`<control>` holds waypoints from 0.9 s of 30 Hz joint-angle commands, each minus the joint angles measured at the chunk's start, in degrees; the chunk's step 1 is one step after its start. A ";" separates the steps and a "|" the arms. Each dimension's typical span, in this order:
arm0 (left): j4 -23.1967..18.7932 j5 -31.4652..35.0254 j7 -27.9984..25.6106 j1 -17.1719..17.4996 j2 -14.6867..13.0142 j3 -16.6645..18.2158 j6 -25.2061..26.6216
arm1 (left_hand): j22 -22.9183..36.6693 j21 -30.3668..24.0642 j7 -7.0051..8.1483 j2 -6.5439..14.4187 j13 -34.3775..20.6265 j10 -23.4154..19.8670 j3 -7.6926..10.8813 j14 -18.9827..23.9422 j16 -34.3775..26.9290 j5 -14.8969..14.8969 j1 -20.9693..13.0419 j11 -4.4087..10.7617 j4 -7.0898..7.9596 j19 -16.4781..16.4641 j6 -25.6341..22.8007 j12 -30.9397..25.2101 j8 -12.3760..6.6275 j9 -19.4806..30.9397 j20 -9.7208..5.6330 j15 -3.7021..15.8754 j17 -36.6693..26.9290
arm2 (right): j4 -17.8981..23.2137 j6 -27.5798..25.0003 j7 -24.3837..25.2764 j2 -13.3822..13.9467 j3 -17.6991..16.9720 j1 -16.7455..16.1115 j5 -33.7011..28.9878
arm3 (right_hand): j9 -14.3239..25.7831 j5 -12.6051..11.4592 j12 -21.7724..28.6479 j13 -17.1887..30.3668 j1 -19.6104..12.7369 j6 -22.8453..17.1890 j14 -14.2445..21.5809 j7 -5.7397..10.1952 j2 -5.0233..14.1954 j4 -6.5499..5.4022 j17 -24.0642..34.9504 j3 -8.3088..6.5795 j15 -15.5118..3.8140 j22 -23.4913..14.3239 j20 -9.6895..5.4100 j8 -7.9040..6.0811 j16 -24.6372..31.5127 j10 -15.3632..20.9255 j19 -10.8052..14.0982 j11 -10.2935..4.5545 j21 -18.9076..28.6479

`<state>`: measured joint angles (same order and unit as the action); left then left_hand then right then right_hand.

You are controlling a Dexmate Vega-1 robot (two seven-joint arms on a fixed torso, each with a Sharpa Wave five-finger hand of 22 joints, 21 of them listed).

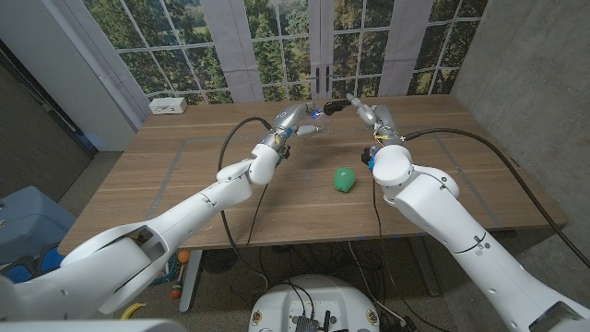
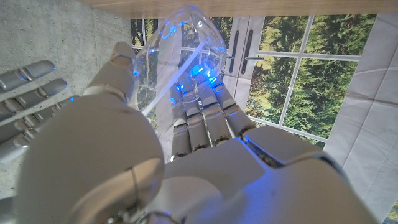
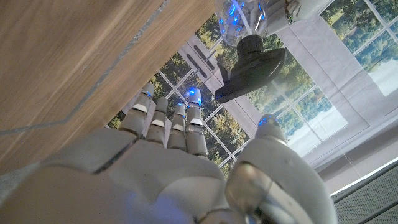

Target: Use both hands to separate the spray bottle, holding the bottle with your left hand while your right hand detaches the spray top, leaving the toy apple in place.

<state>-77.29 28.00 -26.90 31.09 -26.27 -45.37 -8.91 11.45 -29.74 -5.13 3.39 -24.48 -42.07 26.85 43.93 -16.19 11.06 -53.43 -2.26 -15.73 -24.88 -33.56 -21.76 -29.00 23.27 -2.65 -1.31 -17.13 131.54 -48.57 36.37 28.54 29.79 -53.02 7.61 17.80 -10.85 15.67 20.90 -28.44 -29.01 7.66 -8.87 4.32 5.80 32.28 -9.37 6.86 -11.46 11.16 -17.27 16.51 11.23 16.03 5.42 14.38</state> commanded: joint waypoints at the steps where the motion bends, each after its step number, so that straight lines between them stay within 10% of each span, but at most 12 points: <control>1: -1.10 2.42 0.06 -0.42 -0.38 -1.26 2.86 | 0.08 -0.26 7.10 8.11 -9.56 -15.45 13.13 6.28 0.09 0.21 -0.30 13.82 12.92 0.10 -7.45 -11.94 -2.20 0.27 -0.42 15.01 -0.09 | -0.05 -3.74 -0.77 1.34 4.11 4.31 -0.75 | -0.05 -0.42 -0.18 0.11 -0.87 -0.05 -0.25 0.16 -0.06 0.84 0.15 -0.32 -0.27 0.04 0.10 -0.02 -0.05 -0.15 -0.08 -0.04 -0.18; 16: -1.85 2.99 1.34 -0.77 -0.48 -2.00 4.82 | 0.05 -0.44 7.33 8.12 -9.68 -15.56 13.03 6.43 0.14 0.24 -0.27 13.84 12.86 0.34 -7.51 -11.81 -2.19 0.31 -0.49 15.01 -0.09 | -0.38 -3.19 -1.59 2.50 6.05 5.79 -1.91 | -0.90 -1.54 -0.32 0.35 -5.77 0.69 -0.10 2.12 0.75 3.81 -0.09 -2.77 -1.06 0.14 -0.50 0.92 -0.26 -0.10 0.94 -0.61 0.07; 27: -2.51 2.50 2.02 -0.72 -0.67 -1.94 5.22 | 0.03 -0.56 7.27 8.12 -9.77 -15.64 12.98 6.48 0.20 0.23 -0.26 13.85 12.80 0.46 -7.52 -11.75 -2.15 0.27 -0.51 15.02 -0.08 | -0.45 -5.18 -1.39 3.37 8.69 7.44 -5.15 | -2.10 -5.78 -0.84 0.88 -20.38 3.90 0.29 8.31 1.97 5.49 -0.84 -9.60 -3.23 0.33 -2.93 2.96 -0.64 -0.70 2.51 -2.45 0.37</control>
<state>-79.12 30.72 -25.62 30.45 -26.75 -47.16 -4.29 11.46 -29.74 -5.11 3.39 -24.48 -42.07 26.79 43.93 -15.91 10.95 -53.43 -2.26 -15.67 -24.89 -33.54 -21.76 -29.00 23.23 -2.65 -1.30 -16.96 131.21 -52.14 35.00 31.08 36.13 -47.10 5.40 15.86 -15.52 15.02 21.41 -44.99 -25.41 7.50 -2.36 6.12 11.12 31.57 -17.19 4.57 -11.19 9.19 -14.73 15.88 10.34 18.01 3.84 14.39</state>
